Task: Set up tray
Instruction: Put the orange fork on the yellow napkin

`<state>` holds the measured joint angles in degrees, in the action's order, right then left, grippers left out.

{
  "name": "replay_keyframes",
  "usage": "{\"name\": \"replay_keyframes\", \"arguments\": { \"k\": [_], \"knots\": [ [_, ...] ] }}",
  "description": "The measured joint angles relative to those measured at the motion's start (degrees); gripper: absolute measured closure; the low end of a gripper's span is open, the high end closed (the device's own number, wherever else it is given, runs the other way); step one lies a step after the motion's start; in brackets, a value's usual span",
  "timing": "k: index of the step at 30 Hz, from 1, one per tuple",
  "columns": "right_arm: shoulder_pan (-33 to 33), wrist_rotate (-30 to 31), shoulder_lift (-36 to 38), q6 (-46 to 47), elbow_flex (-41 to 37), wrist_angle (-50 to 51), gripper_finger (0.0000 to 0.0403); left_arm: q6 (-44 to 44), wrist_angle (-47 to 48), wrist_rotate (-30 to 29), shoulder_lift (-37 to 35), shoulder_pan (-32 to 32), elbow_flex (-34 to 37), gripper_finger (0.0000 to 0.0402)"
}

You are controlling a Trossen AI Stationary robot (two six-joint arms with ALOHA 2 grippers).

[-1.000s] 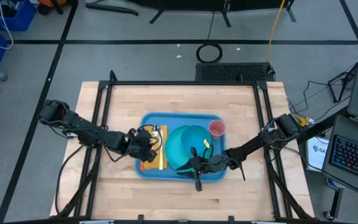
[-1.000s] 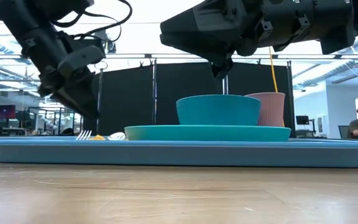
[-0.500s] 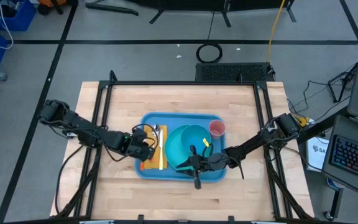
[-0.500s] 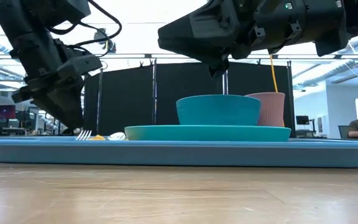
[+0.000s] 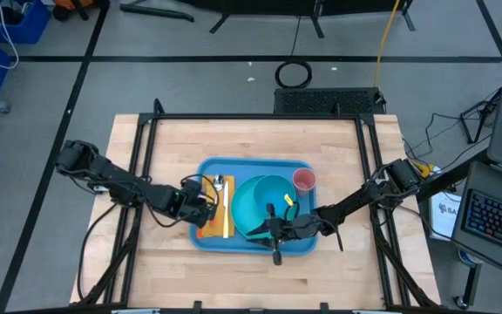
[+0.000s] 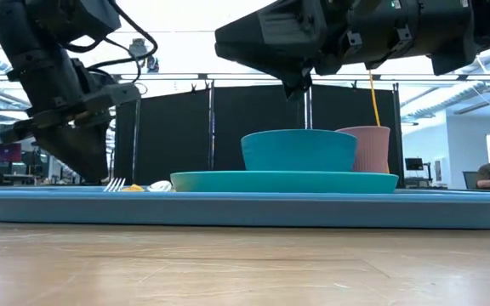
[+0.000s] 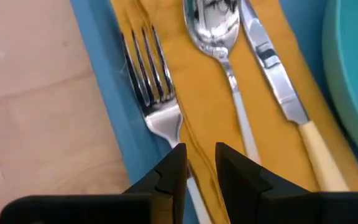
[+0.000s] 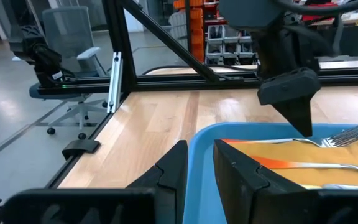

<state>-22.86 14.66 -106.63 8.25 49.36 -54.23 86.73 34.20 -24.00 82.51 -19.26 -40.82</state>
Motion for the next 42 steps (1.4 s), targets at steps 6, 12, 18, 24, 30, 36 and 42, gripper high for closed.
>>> {"name": "replay_keyframes", "arguments": {
  "k": [6, 12, 18, 24, 30, 36, 42],
  "knots": [
    [0.0, 0.0, 0.0, 0.0, 0.0, -0.2, 0.0332, 2.4, 0.1, 1.9, 1.8, -0.8, 0.0, 0.0314],
    [-0.1, 0.0, 0.0, 0.0, 0.0, -0.2, 0.0332, 4.1, 1.8, 3.0, 1.9, -1.8, 0.0, 0.0314],
    [-0.1, 0.0, 0.0, 0.0, 0.0, -0.2, 0.0332, 6.5, 3.3, 2.7, 1.9, -2.0, 0.0, 0.0314],
    [-0.1, 0.0, 0.0, 0.0, 0.0, -0.2, 0.0332, 5.3, 1.3, 1.8, 2.3, -2.0, 0.0, 0.0314],
    [-0.1, 0.0, 0.0, 0.0, 0.0, 0.1, 0.0332, 3.9, 0.8, 1.5, 3.8, -2.0, 0.0, 0.0314],
    [-0.1, 0.0, 0.0, 0.2, 0.0, 0.4, 0.0332, 5.3, 1.3, 2.3, 7.2, -1.4, -0.3, 0.0314],
    [-0.1, 0.0, 0.0, 0.2, 0.0, 0.9, 0.0332, 3.7, -0.3, 2.1, 8.0, -1.4, -0.3, 0.0314]
  ]
}}
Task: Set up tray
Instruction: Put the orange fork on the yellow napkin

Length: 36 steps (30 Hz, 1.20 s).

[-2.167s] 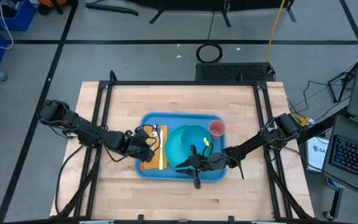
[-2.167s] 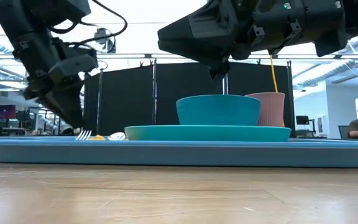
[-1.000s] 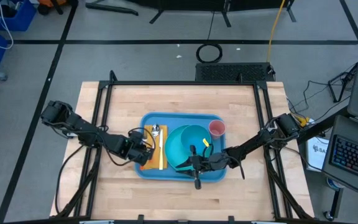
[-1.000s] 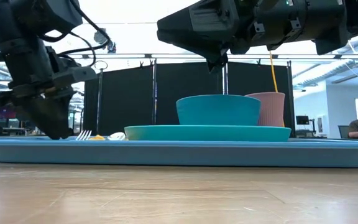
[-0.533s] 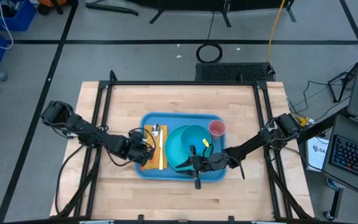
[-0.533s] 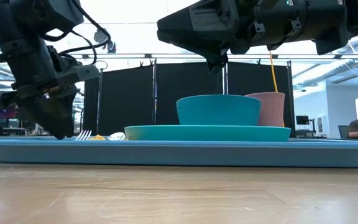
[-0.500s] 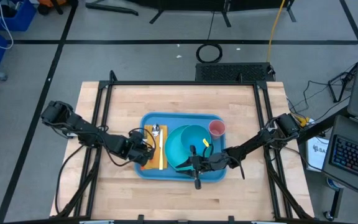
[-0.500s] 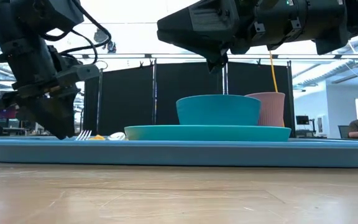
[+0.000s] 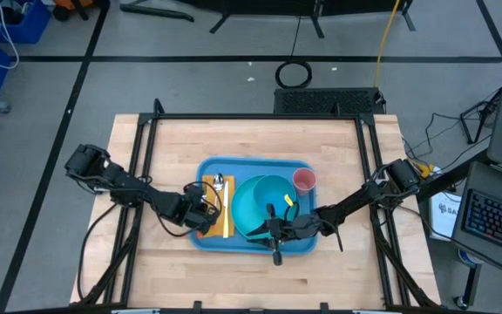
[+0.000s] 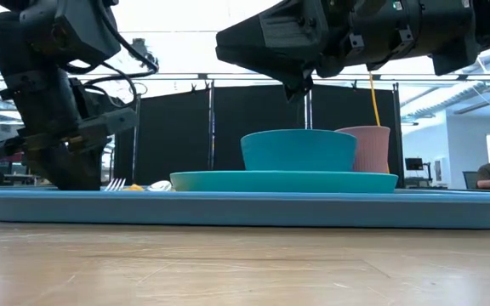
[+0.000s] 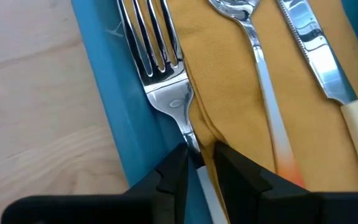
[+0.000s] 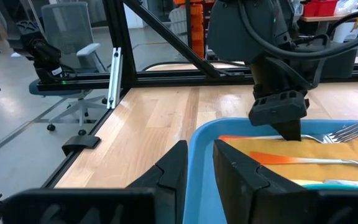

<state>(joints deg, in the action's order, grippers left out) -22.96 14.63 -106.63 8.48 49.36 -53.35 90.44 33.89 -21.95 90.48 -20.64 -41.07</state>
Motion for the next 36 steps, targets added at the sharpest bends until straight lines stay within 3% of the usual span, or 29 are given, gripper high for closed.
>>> {"name": "replay_keyframes", "arguments": {
  "k": [8, 16, 36],
  "knots": [
    [0.0, 0.0, 0.0, 0.0, 0.0, 0.0, 0.0332, -1.2, 0.5, -0.1, -0.4, 0.0, 0.1, 0.0317],
    [0.0, 0.0, 0.0, 0.1, 0.0, 0.1, 0.0332, -2.9, -0.2, -0.8, -0.4, 0.1, 0.1, 0.0391],
    [0.0, 0.0, 0.0, 1.1, 0.0, 0.5, 0.0332, -6.4, 3.9, -1.3, -0.1, 0.1, -3.3, 0.0389]
  ]
}}
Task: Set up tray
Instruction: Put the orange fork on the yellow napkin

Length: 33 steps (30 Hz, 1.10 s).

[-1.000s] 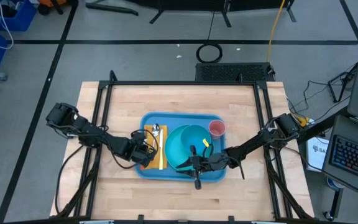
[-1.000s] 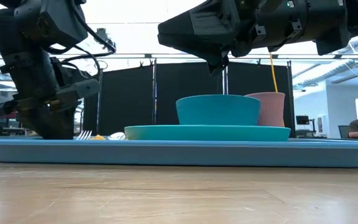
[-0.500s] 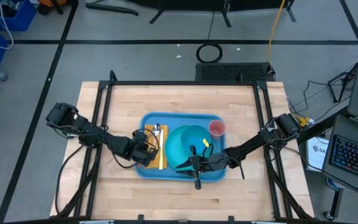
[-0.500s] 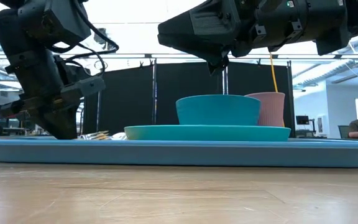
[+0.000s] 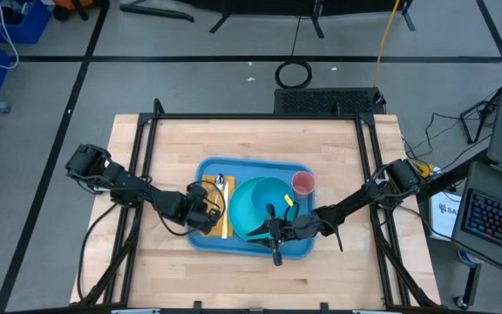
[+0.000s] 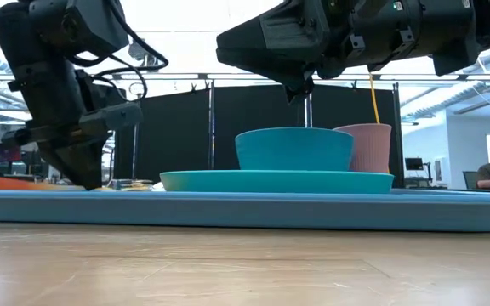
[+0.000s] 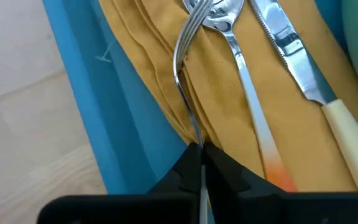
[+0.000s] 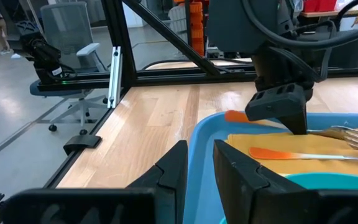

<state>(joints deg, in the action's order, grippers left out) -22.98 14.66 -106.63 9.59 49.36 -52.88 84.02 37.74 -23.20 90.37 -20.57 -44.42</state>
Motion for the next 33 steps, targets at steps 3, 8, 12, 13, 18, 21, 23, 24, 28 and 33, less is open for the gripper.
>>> {"name": "replay_keyframes", "arguments": {
  "k": [3, 8, 12, 13, 18, 21, 23, 24, 28, 33],
  "knots": [
    [0.0, 0.0, 0.0, 0.0, 0.0, 0.0, 0.0332, 0.0, 0.8, -0.3, 0.0, 0.2, -0.3, 0.0393],
    [0.0, 0.0, 0.0, 0.2, 0.0, 0.6, 0.0332, 0.0, 0.8, -1.8, 0.0, 0.1, -0.3, 0.0389],
    [0.0, 0.0, 0.0, 0.2, 0.0, 0.9, 0.0332, 0.1, 1.3, -1.4, -0.1, 0.2, -0.4, 0.0391],
    [0.0, 0.0, 0.0, 0.2, 0.0, 0.9, 0.0332, 0.1, 1.5, -1.4, -0.1, 0.2, -0.4, 0.0394],
    [0.0, 0.0, 0.0, 0.2, 0.0, 0.9, 0.0332, 0.1, 1.8, -1.2, -0.1, 0.2, -0.4, 0.0386],
    [0.0, 0.0, 0.0, 0.2, 0.0, 0.9, 0.0332, 0.1, 2.0, -0.3, -0.1, 0.2, -0.4, 0.0381],
    [0.0, 0.0, 0.0, 0.2, 0.0, 0.9, 0.0332, 0.1, 2.0, -0.2, -0.1, 0.2, -0.5, 0.0389],
    [0.0, 0.0, 0.0, 0.2, 0.0, 0.9, 0.0332, 0.2, 2.0, -0.2, -0.1, 0.2, -0.5, 0.0393],
    [0.0, 0.0, 0.0, 0.2, 0.0, 0.9, 0.0332, 0.2, 2.2, 0.0, -0.2, 0.2, -0.5, 0.0388],
    [-0.1, 0.0, 0.0, 0.2, 0.0, 0.9, 0.0332, 0.2, 3.1, 0.3, -0.2, 0.2, -0.5, 0.0393]
  ]
}}
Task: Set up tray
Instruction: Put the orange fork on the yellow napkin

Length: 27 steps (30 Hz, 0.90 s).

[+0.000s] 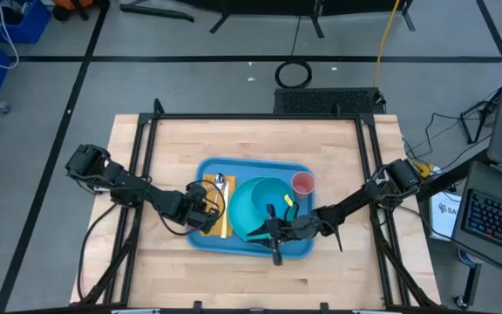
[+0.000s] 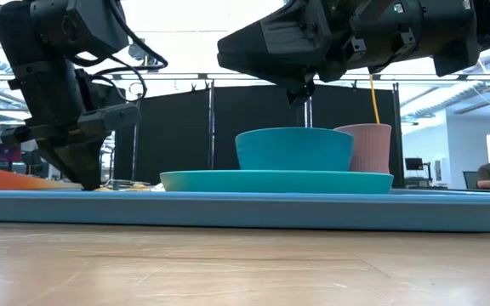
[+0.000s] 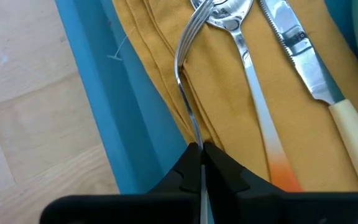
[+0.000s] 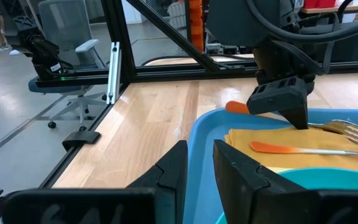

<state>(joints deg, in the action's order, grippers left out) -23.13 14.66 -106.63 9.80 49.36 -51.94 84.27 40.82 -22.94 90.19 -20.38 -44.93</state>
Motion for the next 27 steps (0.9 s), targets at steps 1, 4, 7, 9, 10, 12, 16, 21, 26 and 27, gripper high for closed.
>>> {"name": "replay_keyframes", "arguments": {
  "k": [1, 4, 7, 9, 10, 12, 16, 21, 26, 27],
  "knots": [
    [0.0, 0.0, 0.0, 0.0, 0.0, 0.0, 0.0332, -0.1, 0.0, 0.0, 0.0, 0.0, 0.0, 0.0395],
    [-0.2, 0.1, 0.0, 0.0, 0.0, 0.0, 0.0332, -0.3, 0.0, 0.2, 0.0, 0.0, 0.0, 0.0391],
    [-0.2, 0.1, 0.0, 0.0, 0.0, 0.0, 0.0332, -0.8, 0.7, 0.8, 0.0, 0.0, 0.0, 0.0374],
    [-0.2, 0.1, 0.0, 0.0, 0.0, 0.0, 0.0332, -0.8, 1.2, 1.1, 0.0, 0.0, 0.0, 0.0369],
    [-0.2, 0.1, 0.0, 0.0, 0.0, 0.0, 0.0332, -0.7, 1.5, 1.3, 0.0, 0.0, 0.0, 0.0369],
    [-0.2, 0.1, 0.0, 0.0, 0.0, 0.0, 0.0332, -0.6, 1.7, 1.5, 0.0, 0.0, 0.0, 0.0374],
    [-0.2, 0.1, 0.0, 0.0, 0.0, 0.0, 0.0332, -0.2, 1.6, 1.4, 0.0, 0.0, -0.1, 0.0392],
    [-0.2, 0.2, 0.0, 0.0, 0.0, 0.0, 0.0332, -0.3, 2.4, 1.8, 0.0, 0.0, -0.1, 0.0384],
    [-0.2, 0.2, 0.0, 0.0, 0.0, 0.0, 0.0332, -0.7, 2.6, 2.9, 0.0, 0.0, 0.0, 0.0384],
    [-0.2, 0.2, 0.0, 0.0, 0.0, 0.0, 0.0332, -0.6, 2.5, 2.9, 0.0, 0.0, 0.0, 0.0387]
  ]
}}
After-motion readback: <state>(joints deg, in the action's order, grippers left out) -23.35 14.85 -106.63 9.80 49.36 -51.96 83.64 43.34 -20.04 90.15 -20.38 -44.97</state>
